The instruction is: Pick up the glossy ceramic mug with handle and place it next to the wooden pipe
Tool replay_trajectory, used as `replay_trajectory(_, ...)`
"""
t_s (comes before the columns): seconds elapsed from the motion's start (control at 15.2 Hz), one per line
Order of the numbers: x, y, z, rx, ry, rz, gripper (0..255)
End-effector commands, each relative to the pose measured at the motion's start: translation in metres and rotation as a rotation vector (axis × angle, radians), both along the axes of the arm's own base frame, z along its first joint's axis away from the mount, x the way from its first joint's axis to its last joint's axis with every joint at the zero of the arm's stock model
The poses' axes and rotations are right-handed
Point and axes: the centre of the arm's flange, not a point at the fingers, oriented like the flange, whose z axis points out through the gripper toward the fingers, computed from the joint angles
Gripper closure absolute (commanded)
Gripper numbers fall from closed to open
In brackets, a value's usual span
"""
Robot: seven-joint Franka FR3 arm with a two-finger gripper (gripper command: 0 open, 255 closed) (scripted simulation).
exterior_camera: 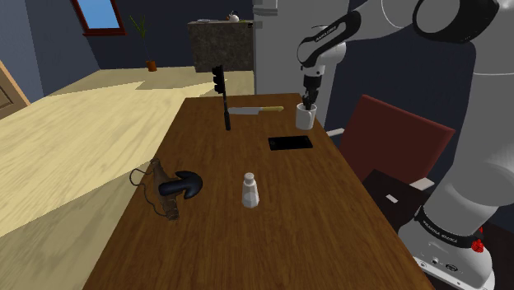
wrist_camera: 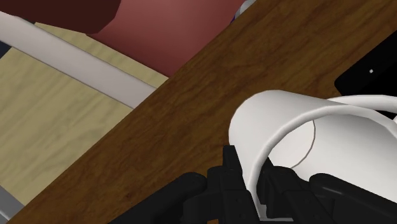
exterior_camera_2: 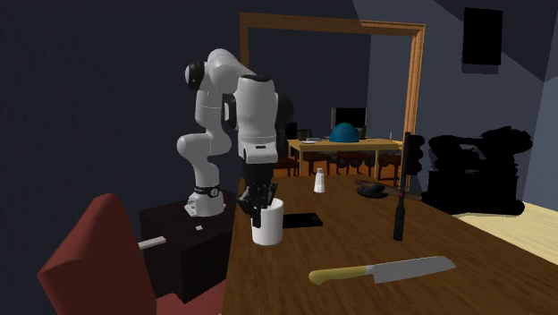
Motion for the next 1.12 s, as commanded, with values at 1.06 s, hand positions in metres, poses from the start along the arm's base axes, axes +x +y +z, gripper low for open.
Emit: replay_trajectory(1.06,0.000,0.000,0.094,0.000,0.000,0.000,255)
